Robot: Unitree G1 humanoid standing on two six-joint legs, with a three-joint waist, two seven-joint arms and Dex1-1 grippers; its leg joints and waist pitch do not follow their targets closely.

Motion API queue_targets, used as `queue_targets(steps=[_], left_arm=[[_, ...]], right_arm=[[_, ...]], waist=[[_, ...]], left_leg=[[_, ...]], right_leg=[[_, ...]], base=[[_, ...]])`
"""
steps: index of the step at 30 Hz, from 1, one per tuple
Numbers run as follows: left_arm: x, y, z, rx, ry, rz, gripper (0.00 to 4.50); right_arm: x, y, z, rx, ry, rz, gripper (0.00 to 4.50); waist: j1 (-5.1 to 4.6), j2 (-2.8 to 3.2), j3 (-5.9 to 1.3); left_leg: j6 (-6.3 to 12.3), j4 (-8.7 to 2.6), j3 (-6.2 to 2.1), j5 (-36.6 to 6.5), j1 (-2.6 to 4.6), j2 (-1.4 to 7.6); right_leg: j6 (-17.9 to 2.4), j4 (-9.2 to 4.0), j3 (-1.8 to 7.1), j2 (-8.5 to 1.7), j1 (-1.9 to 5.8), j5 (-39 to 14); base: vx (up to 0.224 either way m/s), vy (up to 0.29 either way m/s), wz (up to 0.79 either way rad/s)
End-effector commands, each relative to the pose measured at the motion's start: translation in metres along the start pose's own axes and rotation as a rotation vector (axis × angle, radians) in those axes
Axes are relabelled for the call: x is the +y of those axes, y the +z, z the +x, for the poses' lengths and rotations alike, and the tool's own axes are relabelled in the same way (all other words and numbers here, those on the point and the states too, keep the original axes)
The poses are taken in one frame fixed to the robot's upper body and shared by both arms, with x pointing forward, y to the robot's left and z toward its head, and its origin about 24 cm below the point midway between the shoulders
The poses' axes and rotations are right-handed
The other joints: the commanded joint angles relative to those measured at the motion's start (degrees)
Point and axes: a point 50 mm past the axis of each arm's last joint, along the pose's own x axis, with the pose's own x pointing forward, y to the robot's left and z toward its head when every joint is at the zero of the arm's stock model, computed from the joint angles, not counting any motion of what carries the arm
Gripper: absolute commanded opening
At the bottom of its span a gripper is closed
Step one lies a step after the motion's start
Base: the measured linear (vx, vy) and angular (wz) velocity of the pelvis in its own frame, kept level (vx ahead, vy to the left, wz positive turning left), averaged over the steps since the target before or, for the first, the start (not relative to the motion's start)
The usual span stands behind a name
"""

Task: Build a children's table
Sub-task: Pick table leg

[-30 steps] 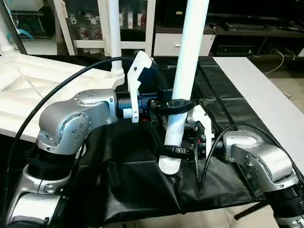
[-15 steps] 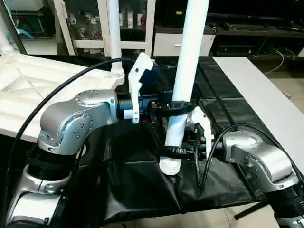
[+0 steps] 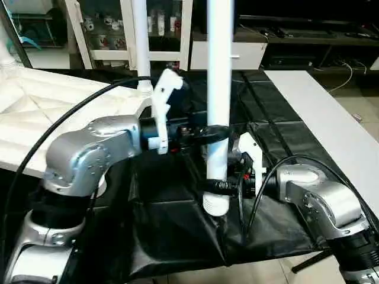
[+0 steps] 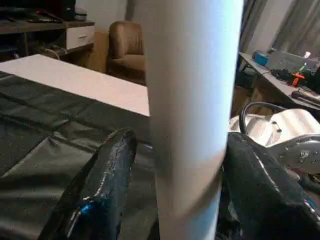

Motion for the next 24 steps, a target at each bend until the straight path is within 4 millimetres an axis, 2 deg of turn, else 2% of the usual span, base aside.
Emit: queue_targets(steps=[1,3,9,10,12,13,14,15,16,17,18,21,23,24], left_arm=[[-0.002,0.004,-0.005,-0.014,0.011,0.018,3.31],[-0.001,0.006,-0.011,-0.034,0.029,0.037,3.60],[0.004,0.002,-0.024,-0.040,0.115,0.066,3.93],[0.007,0.003,-0.024,-0.051,0.147,0.085,4.09],[0.010,0.007,-0.018,-0.083,0.180,0.102,4.11],[0.010,0.007,-0.018,-0.083,0.180,0.102,4.11],[0.013,0.012,-0.010,-0.116,0.213,0.100,4.11],[0.015,0.014,-0.006,-0.125,0.227,0.096,4.11],[0.016,0.015,-0.002,-0.135,0.237,0.084,4.11],[0.016,0.015,-0.002,-0.135,0.237,0.084,4.11],[0.016,0.016,0.000,-0.147,0.228,0.064,4.11],[0.016,0.015,-0.005,-0.165,0.227,0.053,4.11],[0.024,0.006,-0.022,-0.168,0.321,0.072,4.11],[0.024,0.006,-0.022,-0.168,0.321,0.072,4.11]], right_arm=[[-0.002,0.010,-0.006,-0.056,-0.031,-0.028,1.85],[-0.005,0.011,-0.008,-0.069,-0.059,-0.027,1.85],[-0.011,0.014,-0.011,-0.130,-0.125,0.003,1.85],[-0.011,0.014,-0.010,-0.138,-0.125,0.008,1.85],[-0.009,0.013,-0.006,-0.136,-0.108,0.007,1.85],[-0.009,0.013,-0.006,-0.136,-0.108,0.007,1.85],[-0.006,0.013,-0.002,-0.133,-0.092,0.003,1.85],[-0.005,0.013,0.000,-0.133,-0.086,0.002,1.85],[-0.005,0.014,0.002,-0.135,-0.081,-0.001,1.85],[-0.005,0.014,0.002,-0.135,-0.081,-0.001,1.85],[-0.005,0.014,0.002,-0.137,-0.080,-0.002,1.85],[-0.006,0.015,0.001,-0.140,-0.096,-0.006,1.85],[-0.010,0.013,-0.003,-0.146,-0.161,-0.014,1.85],[-0.010,0.013,-0.003,-0.146,-0.161,-0.014,1.85]], waist=[[0.12,-0.33,-4.14],[0.20,-0.47,-4.11],[0.23,-0.54,-4.11],[0.22,-0.51,-4.10],[0.24,-0.74,-4.09],[0.32,-0.67,-4.04],[0.42,-0.51,-4.10],[0.54,-0.68,-4.13],[0.70,-0.25,-4.18],[0.70,-0.67,-4.24],[0.77,-0.63,-4.27],[0.65,-0.66,-4.33],[0.59,-0.75,-4.24],[0.47,-0.77,-4.23]], left_leg=[[-0.93,-3.62,-0.58,-5.9,0.70,1.83],[-0.84,-3.65,-0.52,-5.7,0.73,1.82],[-1.13,-3.84,-0.60,-6.3,0.83,1.83],[-1.26,-3.84,-0.60,-6.4,0.85,1.85],[-1.42,-3.89,-0.58,-6.7,0.88,1.92],[-1.51,-3.90,-0.61,-6.9,0.96,1.92],[-1.65,-3.89,-0.58,-7.2,1.01,1.97],[-1.83,-3.88,-0.58,-7.6,1.07,1.96],[-2.06,-3.85,-0.65,-8.0,1.14,1.95],[-2.13,-3.93,-0.73,-8.2,1.01,1.95],[-2.29,-3.97,-0.78,-7.9,0.99,1.94],[-2.38,-3.88,-0.75,-7.6,0.89,1.85],[-2.23,-3.96,-0.79,-7.3,0.74,1.89],[-2.36,-3.98,-0.79,-7.5,0.75,1.92]], right_leg=[[-8.4,-4.47,3.18,-5.33,2.46,-6.8],[-8.0,-4.56,3.22,-5.39,2.45,-7.3],[-7.4,-4.54,3.15,-5.31,2.31,-7.7],[-7.3,-4.54,3.17,-5.27,2.31,-7.7],[-7.2,-4.68,3.19,-5.33,2.30,-7.5],[-7.1,-4.74,3.19,-5.33,2.24,-7.7],[-7.2,-4.73,3.23,-5.45,2.21,-7.6],[-7.1,-4.83,3.19,-5.37,2.20,-7.7],[-7.2,-4.75,3.19,-5.44,2.16,-7.7],[-7.1,-4.82,3.13,-5.52,2.40,-7.6],[-7.0,-4.67,3.11,-5.50,2.38,-7.3],[-7.2,-4.58,3.12,-5.48,2.42,-6.5],[-7.2,-4.65,3.13,-5.54,2.43,-6.2],[-7.0,-4.60,3.12,-5.50,2.41,-6.4]], base=[[0.000,0.000,0.00],[0.000,0.000,0.00],[0.000,0.000,0.00],[0.000,0.000,0.00],[0.000,0.000,0.00],[0.000,0.000,0.00],[0.000,0.000,0.00],[0.000,0.000,0.00],[0.000,0.000,0.00],[0.000,0.000,0.00],[0.000,0.000,0.00],[0.000,0.000,0.00],[0.000,0.000,0.00],[0.000,0.000,0.00]])
